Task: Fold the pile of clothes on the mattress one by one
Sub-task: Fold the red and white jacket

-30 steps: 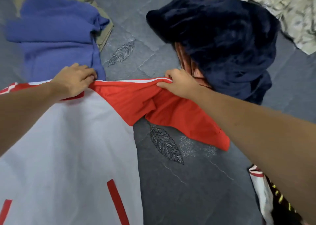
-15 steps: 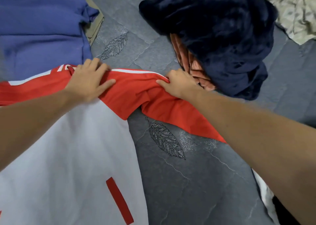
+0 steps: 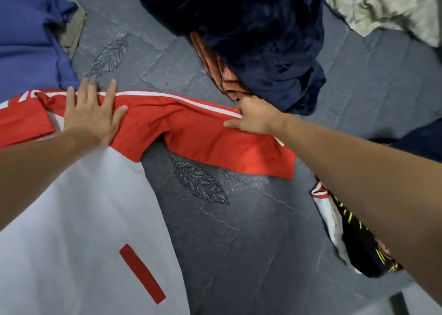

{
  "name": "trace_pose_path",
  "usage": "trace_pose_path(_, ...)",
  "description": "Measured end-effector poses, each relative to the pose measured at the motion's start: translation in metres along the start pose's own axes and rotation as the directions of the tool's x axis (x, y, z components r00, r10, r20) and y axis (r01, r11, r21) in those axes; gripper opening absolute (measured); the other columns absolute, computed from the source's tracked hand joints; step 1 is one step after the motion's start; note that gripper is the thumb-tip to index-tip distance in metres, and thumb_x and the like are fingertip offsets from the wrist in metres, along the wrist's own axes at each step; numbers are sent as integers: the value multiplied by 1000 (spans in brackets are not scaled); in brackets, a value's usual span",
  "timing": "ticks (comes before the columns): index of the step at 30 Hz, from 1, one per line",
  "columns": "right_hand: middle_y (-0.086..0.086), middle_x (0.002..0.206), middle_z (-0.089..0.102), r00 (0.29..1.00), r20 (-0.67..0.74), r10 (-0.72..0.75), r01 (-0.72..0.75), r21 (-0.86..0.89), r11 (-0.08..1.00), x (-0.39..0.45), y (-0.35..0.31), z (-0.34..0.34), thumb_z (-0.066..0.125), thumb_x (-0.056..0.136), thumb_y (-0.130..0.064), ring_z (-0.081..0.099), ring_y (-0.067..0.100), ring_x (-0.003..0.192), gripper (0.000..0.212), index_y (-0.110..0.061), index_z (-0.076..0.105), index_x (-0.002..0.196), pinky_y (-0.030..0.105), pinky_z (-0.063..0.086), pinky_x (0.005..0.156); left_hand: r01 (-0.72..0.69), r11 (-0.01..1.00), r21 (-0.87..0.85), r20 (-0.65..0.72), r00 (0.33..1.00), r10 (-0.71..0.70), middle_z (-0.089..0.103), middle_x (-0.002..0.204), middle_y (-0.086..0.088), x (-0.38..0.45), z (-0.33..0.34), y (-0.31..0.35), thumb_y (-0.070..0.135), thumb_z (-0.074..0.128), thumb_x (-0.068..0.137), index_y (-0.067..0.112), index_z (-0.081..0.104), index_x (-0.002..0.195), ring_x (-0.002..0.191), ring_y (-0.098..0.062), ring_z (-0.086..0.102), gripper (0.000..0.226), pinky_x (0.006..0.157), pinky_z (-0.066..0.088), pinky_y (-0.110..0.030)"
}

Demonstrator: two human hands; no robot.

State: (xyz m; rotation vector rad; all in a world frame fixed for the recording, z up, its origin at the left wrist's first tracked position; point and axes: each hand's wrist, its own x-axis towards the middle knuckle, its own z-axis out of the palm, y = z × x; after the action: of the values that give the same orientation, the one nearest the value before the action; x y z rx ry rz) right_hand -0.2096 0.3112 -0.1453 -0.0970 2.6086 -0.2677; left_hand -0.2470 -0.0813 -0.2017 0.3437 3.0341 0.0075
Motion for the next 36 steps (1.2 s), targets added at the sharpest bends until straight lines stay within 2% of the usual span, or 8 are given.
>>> trace_pose_path(5, 5, 85, 71, 998, 39, 52, -57, 164, 985, -30, 48, 5, 72, 93, -51, 65, 25, 88, 37, -14, 76, 92, 34, 47, 74, -128, 989, -80, -12, 992, 127, 18, 168, -26, -15, -4, 50, 72, 19, 98, 19, 19, 165, 156, -43, 13, 86, 123, 11, -61)
trace_pose_path(9, 6, 79, 70, 995, 15, 97, -98, 196, 976, -47, 81, 8, 68, 94, -56, 65, 26, 82, 47, -11, 72, 84, 39, 52, 74, -248, 963, -104, 36, 967, 253, 13, 170, -22, -32, -1, 98, 79, 14, 94, 25, 13, 166, 158, -40, 9, 90, 124, 10, -61)
trace_pose_path(15, 8, 79, 70, 992, 66, 112, -125, 251, 960, -57, 107, 8, 71, 94, -48, 64, 23, 76, 43, -6, 75, 89, 40, 53, 75, -489, 846, -212, 13, 864, 503, 9, 171, -20, -67, -5, 205, 69, 24, 99, 17, 16, 166, 159, -35, 8, 85, 128, 12, -53)
trace_pose_path(19, 1, 55, 56, 981, 112, 155, -185, 334, 924, -59, 127, 6, 72, 96, -39, 51, 16, 58, 48, -15, 53, 59, 35, 48, 71, -568, 747, -344, 24, 790, 612, 8, 173, -13, -102, 0, 301, 64, 36, 97, 18, 17, 166, 160, -29, 5, 85, 130, 10, -48)
trace_pose_path(25, 5, 76, 62, 968, 197, 154, -223, 403, 888, -61, 146, 5, 71, 96, -28, 57, 20, 80, 35, -15, 59, 66, 41, 54, 90, -345, 829, -441, 37, 915, 401, 14, 171, -13, -112, 5, 399, 31, 66, 91, 16, 15, 165, 160, -30, 5, 91, 129, 10, -53)
trace_pose_path(29, 5, 86, 65, 947, 176, 270, -321, 591, 740, -68, 145, 2, 75, 93, -17, 64, 22, 86, 11, -12, 65, 91, 32, 54, 74, -158, 825, -543, 26, 979, 204, 26, 168, -9, -110, -5, 431, 19, 70, 90, 13, 20, 163, 159, -25, 14, 89, 130, 6, -52)
trace_pose_path(32, 9, 91, 67, 934, 254, 252, -350, 795, 495, -82, 133, -9, 61, 99, -12, 69, 20, 75, 3, -13, 62, 102, 30, 58, 58, -9, 647, -763, 21, 999, 39, 48, 149, -4, -104, -10, 434, 20, 69, 93, 17, 30, 160, 145, -24, 40, 77, 127, 20, -52)
trace_pose_path(36, 20, 110, 73, 948, 313, 62, -314, 883, 348, -93, 120, -32, 36, 100, 0, 77, 31, 89, 42, -13, 69, 123, 39, 64, 72, 54, 285, -957, 10, 988, -156, 68, 124, -1, -95, -26, 411, 12, 61, 96, 14, 61, 139, 117, -15, 64, 43, 105, 50, -41)
